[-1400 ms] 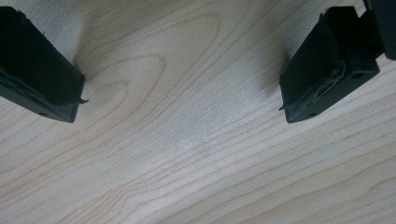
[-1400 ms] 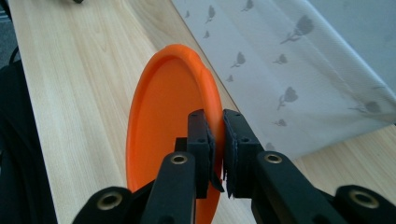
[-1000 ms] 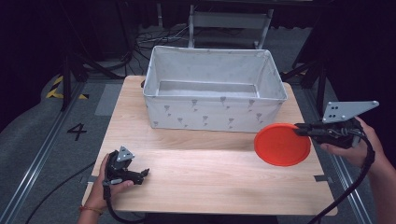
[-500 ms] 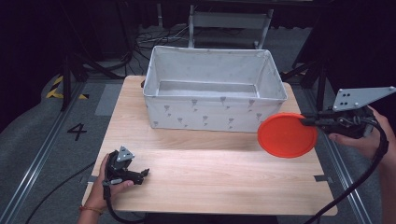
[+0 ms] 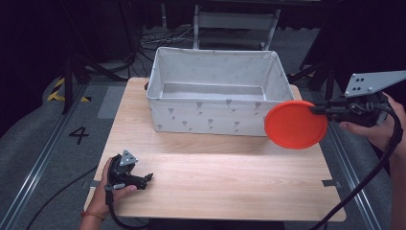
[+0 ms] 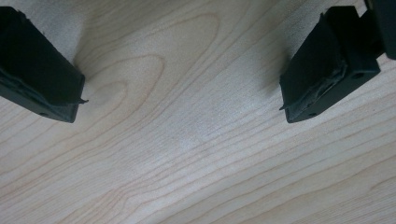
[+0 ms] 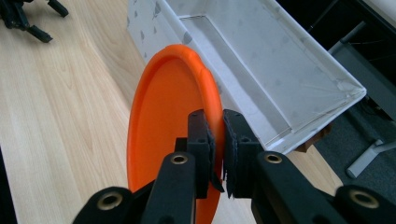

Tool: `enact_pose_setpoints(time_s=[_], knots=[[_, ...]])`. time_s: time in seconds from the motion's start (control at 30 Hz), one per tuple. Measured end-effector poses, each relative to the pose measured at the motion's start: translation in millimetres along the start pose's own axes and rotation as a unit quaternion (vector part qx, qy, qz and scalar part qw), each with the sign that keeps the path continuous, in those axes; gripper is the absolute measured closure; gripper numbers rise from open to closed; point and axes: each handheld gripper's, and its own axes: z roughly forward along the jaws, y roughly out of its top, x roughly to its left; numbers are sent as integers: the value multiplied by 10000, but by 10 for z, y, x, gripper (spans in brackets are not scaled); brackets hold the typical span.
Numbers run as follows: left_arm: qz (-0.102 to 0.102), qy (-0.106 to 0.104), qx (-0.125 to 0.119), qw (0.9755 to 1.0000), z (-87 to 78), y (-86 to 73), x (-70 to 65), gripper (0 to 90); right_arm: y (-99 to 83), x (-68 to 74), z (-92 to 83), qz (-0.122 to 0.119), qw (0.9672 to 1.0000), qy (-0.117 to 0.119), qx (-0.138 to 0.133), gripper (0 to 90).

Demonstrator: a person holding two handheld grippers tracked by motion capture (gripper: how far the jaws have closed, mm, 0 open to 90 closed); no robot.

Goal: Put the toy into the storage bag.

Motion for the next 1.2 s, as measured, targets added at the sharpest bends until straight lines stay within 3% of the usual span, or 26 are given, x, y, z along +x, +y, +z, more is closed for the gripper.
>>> enact_pose_setpoints(time_s=[0.37, 0.73, 0.97, 1.2], knots=[[-1, 5, 1, 10000, 0, 0, 0, 2, 274, -219, -20, 19, 9997, -241, -68, 826], [-1, 5, 2, 10000, 0, 0, -1, 2, 466, -414, 77, 18, 9996, -222, -198, 827], [-2, 4, 1, 10000, 0, 0, 0, 2, 694, -610, 218, 39, 9991, -385, -196, 827], [-1, 9, 0, 10000, -1, 0, -1, 3, 804, -787, 457, 17, 9989, -458, -114, 826]])
